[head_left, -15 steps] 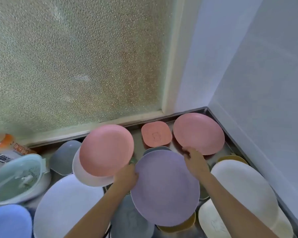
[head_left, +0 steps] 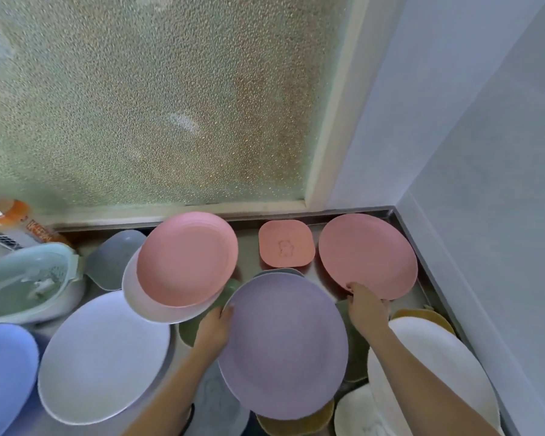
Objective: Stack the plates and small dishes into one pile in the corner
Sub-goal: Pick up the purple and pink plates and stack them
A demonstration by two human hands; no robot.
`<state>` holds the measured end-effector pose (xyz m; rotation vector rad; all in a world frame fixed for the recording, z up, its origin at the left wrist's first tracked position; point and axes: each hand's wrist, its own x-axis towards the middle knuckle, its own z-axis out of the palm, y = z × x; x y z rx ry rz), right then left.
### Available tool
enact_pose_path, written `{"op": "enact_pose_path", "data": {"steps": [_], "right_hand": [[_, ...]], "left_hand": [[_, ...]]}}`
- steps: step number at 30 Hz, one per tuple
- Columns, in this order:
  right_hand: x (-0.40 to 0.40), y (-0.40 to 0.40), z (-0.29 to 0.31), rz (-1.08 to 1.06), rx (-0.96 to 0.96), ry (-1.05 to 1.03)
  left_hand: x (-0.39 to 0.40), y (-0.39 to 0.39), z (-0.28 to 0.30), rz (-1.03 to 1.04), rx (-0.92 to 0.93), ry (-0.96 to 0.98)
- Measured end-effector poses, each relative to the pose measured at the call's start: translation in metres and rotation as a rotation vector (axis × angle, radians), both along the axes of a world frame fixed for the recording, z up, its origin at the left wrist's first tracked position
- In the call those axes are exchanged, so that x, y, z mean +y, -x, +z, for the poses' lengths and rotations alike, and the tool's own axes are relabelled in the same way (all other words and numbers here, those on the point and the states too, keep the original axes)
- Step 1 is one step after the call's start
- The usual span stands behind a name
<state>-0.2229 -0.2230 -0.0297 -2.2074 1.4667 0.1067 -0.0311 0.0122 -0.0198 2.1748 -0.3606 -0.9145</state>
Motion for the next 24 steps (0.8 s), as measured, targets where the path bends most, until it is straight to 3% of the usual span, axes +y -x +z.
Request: {"op": "enact_pose_path", "data": {"steps": [10,14,19,24], "right_hand": [[0.001,-0.006,0.013,0.256,0.163,0.188],[0.008,-0.005,0.019,0.255,0.263,0.429],[0.021,-0.005,0.032,0.072,-0.118,0.496],[0.08,0.01,0.047,0.332,-0.347,0.605]], "left_hand": [[0.006,0.011,0.008,0.182,0.162,0.064],[0.016,0.014,0.005,0.186,0.204,0.054],[0.018,0.027,0.017,0.201,0.288,0.121],[0.017,0.03,0.014,0.207,0.462,0.198]]}}
